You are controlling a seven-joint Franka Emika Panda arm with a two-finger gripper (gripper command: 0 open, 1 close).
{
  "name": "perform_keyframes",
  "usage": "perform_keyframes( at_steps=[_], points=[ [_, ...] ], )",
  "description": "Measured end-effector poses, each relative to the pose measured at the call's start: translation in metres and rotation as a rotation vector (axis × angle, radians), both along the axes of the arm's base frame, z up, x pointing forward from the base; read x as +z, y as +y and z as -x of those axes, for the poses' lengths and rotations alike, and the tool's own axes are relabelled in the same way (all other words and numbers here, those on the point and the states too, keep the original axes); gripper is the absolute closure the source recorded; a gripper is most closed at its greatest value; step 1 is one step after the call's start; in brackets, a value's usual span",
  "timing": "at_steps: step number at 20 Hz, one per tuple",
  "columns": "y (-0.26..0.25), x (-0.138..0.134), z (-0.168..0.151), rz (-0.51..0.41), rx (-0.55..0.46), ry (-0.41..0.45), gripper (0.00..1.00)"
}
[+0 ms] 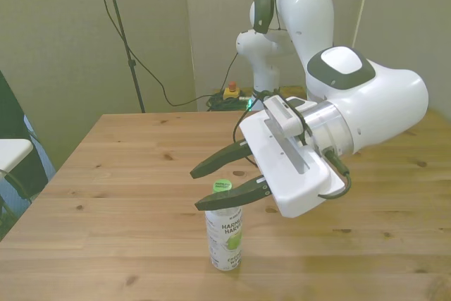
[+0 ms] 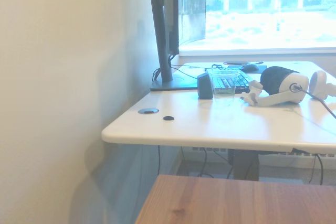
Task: Stand the water bottle
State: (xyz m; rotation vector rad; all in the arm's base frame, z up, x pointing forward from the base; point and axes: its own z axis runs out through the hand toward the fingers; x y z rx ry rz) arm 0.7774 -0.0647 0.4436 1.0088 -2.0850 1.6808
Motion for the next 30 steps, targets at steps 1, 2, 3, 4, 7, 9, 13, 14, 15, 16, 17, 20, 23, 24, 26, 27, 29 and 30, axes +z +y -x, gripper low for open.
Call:
perform_keyframes(
  at_steps=[1,2,3,4,7,9,13,14,15,16,17,20,23,24,26,27,29,30],
  points=[
    [0.002,0.007,0.002,-0.006,0.004,-0.003,0.00],
    [0.004,0.016,0.004,-0.012,0.010,-0.002,0.00],
    [0.007,0.024,0.007,-0.023,0.023,0.005,0.00],
    [0.011,0.033,0.011,-0.042,0.044,0.022,0.00],
    [0.025,0.062,0.030,-0.105,0.129,0.081,0.00],
    [0.034,0.085,0.048,-0.131,0.184,0.115,0.00],
    [0.047,0.112,0.089,-0.166,0.305,0.204,0.00],
    [0.047,0.114,0.100,-0.176,0.332,0.234,0.00],
    [0.047,0.115,0.111,-0.186,0.359,0.267,0.00],
    [0.046,0.115,0.122,-0.200,0.382,0.298,0.00],
    [0.044,0.115,0.133,-0.218,0.408,0.329,0.00],
    [0.040,0.115,0.171,-0.287,0.496,0.406,0.00],
    [0.039,0.109,0.214,-0.352,0.560,0.495,0.00],
    [0.040,0.104,0.229,-0.371,0.580,0.523,0.00],
    [0.044,0.098,0.253,-0.423,0.649,0.569,0.00],
    [0.046,0.096,0.264,-0.447,0.688,0.588,0.00],
    [0.048,0.096,0.282,-0.498,0.765,0.621,0.00],
    [0.048,0.096,0.291,-0.525,0.805,0.639,0.00]
  ],
)
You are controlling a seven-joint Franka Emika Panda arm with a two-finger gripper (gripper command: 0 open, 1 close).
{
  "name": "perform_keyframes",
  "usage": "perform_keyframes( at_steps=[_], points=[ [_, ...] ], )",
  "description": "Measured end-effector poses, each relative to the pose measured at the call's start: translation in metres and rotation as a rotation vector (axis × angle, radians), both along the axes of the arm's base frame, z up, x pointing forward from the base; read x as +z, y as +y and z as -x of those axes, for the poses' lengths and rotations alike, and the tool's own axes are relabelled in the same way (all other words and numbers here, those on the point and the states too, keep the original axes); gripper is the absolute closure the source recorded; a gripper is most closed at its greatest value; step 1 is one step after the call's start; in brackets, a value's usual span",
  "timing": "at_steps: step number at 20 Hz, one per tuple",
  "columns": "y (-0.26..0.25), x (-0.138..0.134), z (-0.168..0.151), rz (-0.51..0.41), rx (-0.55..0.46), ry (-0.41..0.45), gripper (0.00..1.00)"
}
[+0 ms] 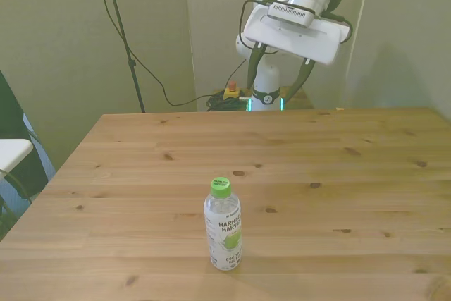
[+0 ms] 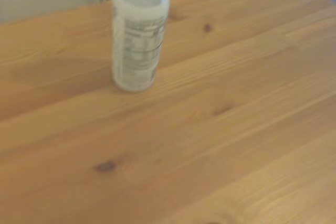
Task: Stand the water bottle
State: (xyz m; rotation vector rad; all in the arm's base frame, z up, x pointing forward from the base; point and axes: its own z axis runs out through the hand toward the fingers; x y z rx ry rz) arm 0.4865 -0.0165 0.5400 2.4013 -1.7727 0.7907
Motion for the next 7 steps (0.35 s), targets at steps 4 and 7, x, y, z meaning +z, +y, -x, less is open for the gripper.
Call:
perform_keyframes(
  at_steps=[4,7],
  points=[
    [-0.010,-0.007,0.026,-0.072,0.102,0.101,0.00],
    [-0.017,-0.017,0.038,-0.138,0.171,0.164,0.00]
  ],
)
